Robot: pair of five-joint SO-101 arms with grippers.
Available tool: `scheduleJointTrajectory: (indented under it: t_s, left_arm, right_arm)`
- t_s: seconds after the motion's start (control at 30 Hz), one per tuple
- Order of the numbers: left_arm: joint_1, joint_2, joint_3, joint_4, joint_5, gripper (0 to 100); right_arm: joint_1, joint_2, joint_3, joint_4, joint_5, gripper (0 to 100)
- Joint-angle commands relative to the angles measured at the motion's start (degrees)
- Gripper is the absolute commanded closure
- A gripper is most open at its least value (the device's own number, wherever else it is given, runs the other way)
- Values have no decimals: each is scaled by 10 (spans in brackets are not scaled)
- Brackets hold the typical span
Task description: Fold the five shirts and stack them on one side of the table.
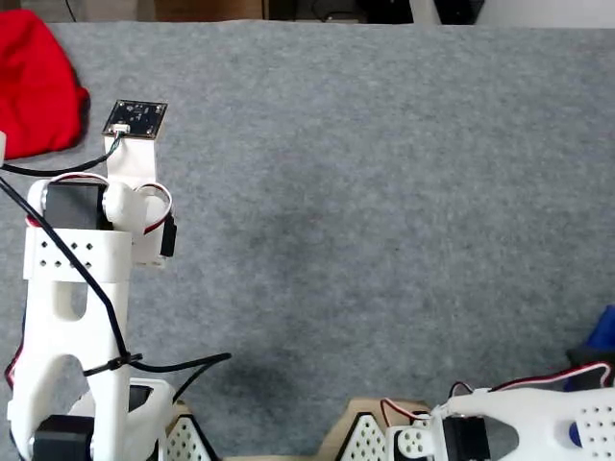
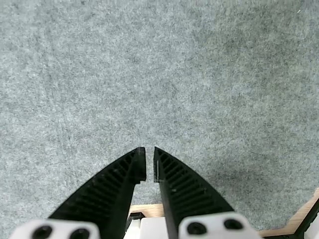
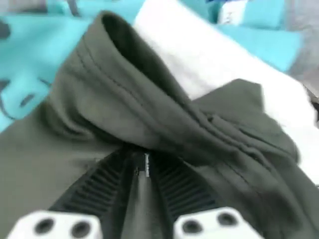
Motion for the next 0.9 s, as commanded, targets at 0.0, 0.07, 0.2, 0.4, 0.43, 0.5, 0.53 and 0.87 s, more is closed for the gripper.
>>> scheduleJointTrajectory:
  t_s: [0.0, 0.07, 0.2, 0.4, 0.43, 0.5, 0.53, 0.87]
  left_arm:
    - [-17, -12, -7, -7, 5, 950]
    - [-28, -12, -7, -7, 5, 950]
    - [-52, -15, -7, -7, 2, 950]
    - [-93, -15, -7, -4, 4, 950]
    - [-100, -15, -7, -4, 3, 950]
    - [-113, -15, -7, -4, 2, 950]
    - [-118, -15, -7, -4, 1, 950]
    - [-131, -16, -7, -3, 1, 950]
  right_arm:
    - [-44, -1, -128, 116, -25, 992]
    - [-78, -1, -192, 194, -30, 992]
    - [-123, -23, -258, 190, -60, 992]
    - [-189, -136, -226, 190, -66, 992]
    - [-199, -161, -207, 190, -66, 992]
    - [-214, -212, -160, 190, -62, 992]
    - [-218, -238, -134, 190, -60, 992]
    - [-333, -527, 254, 190, 28, 992]
